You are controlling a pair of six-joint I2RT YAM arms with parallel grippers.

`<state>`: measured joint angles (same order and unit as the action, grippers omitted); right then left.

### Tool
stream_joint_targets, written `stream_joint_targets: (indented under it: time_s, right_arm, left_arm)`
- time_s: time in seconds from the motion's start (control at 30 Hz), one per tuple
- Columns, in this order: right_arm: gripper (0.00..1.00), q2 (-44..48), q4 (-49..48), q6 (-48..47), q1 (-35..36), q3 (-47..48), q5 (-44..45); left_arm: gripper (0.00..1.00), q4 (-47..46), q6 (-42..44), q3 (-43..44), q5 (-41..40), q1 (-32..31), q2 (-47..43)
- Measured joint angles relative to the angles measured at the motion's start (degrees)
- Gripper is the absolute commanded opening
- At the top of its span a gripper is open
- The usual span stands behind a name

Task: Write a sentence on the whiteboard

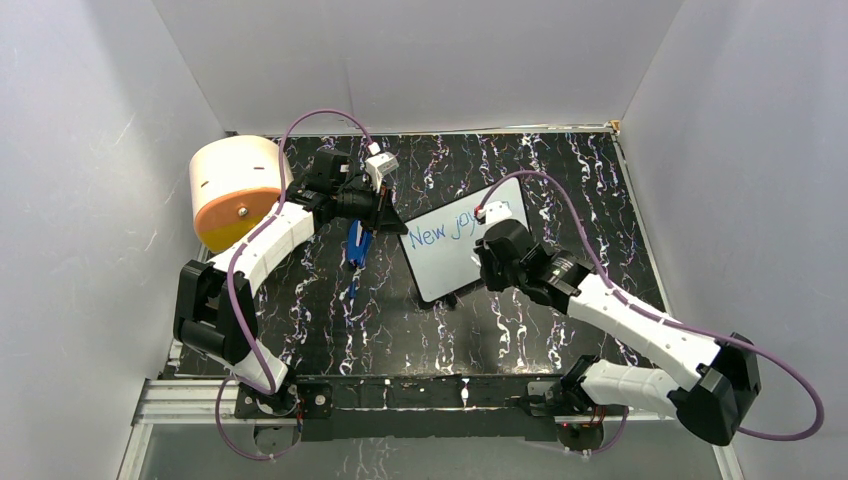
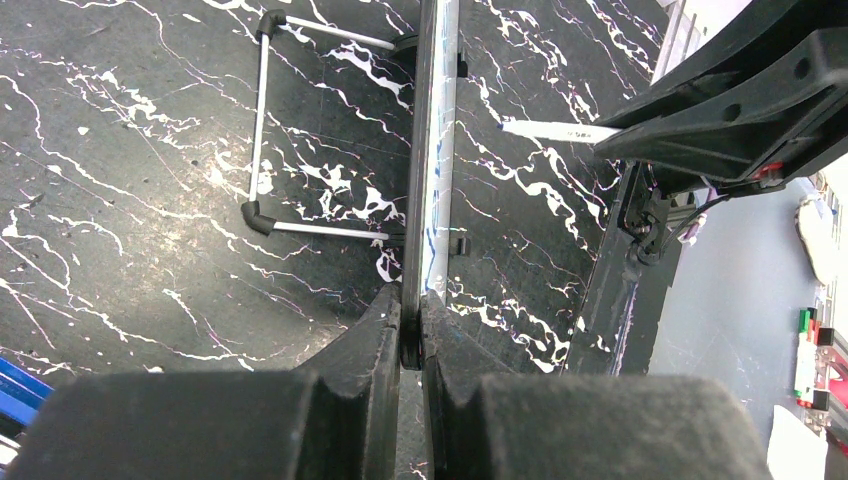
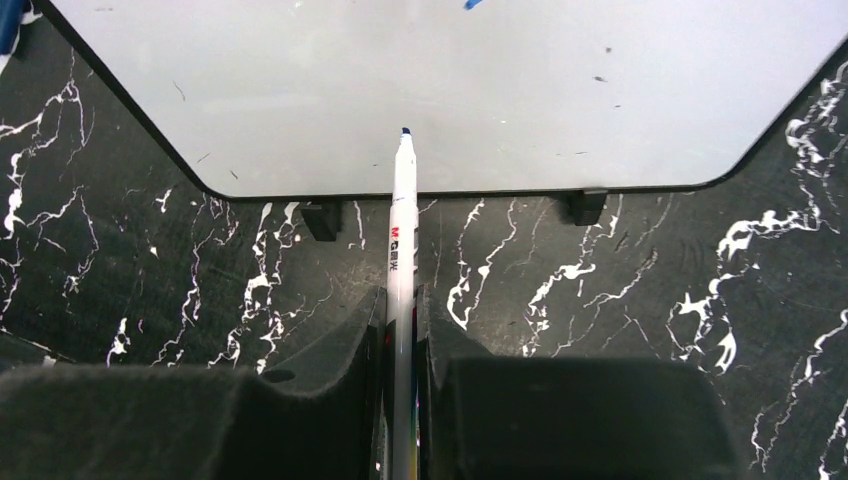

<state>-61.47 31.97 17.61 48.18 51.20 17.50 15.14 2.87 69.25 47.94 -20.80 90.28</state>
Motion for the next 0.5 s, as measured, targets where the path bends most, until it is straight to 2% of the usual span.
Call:
stream_joint_targets:
  time_s: [0.5]
  right_arm:
    - [0.0, -2.5, -0.9, 1.6, 3.6, 0.0, -0.7]
  left_arm:
    - [0.0, -0.1, -0.1, 0.0, 0.0, 0.0, 0.0]
